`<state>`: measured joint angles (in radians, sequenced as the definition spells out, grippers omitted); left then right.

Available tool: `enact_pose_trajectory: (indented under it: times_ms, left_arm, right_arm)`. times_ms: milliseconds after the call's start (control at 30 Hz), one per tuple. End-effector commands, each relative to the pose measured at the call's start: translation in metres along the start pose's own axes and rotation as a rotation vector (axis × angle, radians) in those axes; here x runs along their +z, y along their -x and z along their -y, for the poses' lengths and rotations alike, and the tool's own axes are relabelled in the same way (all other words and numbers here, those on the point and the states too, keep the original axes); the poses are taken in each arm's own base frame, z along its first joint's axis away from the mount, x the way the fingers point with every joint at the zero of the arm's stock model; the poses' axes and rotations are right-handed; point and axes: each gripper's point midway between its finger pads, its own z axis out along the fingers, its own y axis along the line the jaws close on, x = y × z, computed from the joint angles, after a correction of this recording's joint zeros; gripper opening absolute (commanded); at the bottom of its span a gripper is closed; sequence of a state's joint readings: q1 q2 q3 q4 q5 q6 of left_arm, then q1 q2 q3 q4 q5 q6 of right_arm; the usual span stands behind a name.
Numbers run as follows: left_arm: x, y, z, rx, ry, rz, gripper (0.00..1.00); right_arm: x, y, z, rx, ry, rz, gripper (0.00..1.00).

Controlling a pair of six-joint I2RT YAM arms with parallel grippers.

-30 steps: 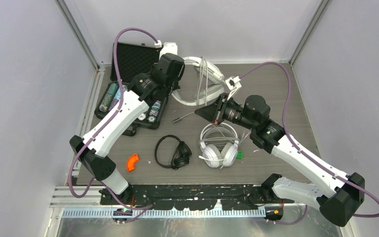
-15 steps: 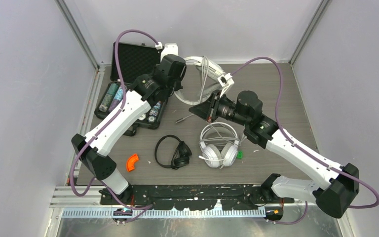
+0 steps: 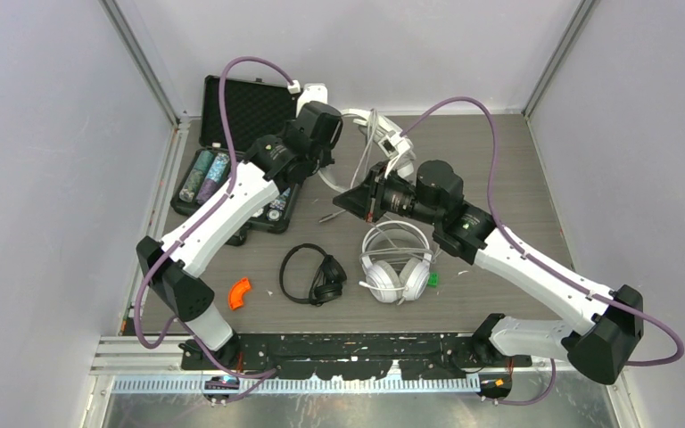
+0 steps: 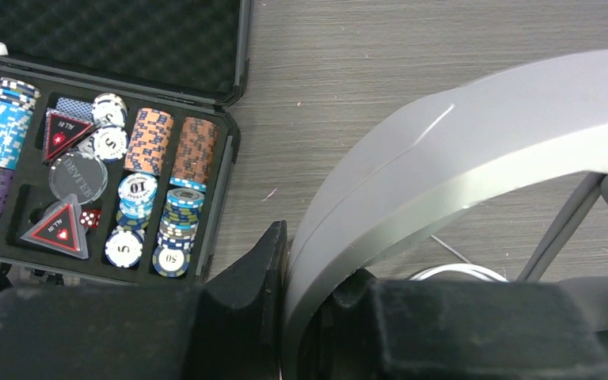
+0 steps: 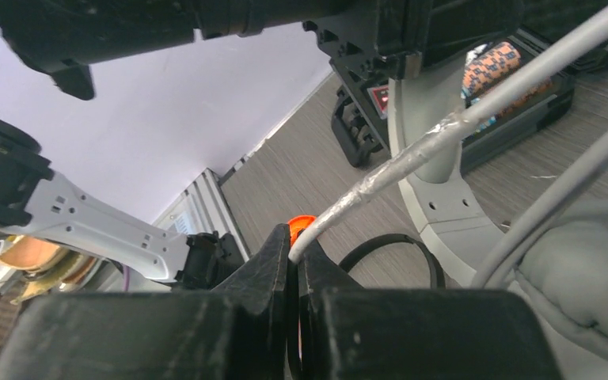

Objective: Wrap the headphones
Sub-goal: Wrap the headphones cable around the headphones.

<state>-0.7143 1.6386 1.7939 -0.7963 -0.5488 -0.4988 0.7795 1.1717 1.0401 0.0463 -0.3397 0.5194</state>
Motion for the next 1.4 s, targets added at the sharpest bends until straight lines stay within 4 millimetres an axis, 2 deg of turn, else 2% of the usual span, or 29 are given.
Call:
enact_pose_trajectory:
  times_ms: [0,67,167,300,600,1067,1367]
  left_arm:
    - [-0.015,0.054,0.019,-0.193,-0.083,0.162,0.00]
    - [-0.021,0.059,0.018,-0.201,-0.096,0.168,0.00]
    - [-0.029,0.063,0.018,-0.213,-0.114,0.176,0.00]
    - [-0.038,0.067,0.021,-0.236,-0.152,0.170,0.00]
    - [-0.055,0.072,0.027,-0.290,-0.222,0.160,0.00]
    - [-0.071,0.082,0.028,-0.355,-0.312,0.140,0.00]
    - [-0.079,0.085,0.024,-0.438,-0.410,0.103,0.00]
  right_arm:
    - [-0.011,-0.013,0.004,-0.067,-0.037,-0.027,0.04]
    - [-0.018,-0.023,0.017,-0.088,-0.086,-0.035,0.07]
    - [-0.028,-0.030,0.026,-0.122,-0.124,-0.036,0.10]
    - [-0.036,-0.034,0.032,-0.175,-0.136,-0.026,0.14]
    - [-0.042,-0.050,0.045,-0.281,-0.124,0.012,0.23]
    - [-0.054,-0.098,0.074,-0.274,-0.153,-0.007,0.24]
    - [-0.070,-0.118,0.094,-0.252,-0.218,0.024,0.21]
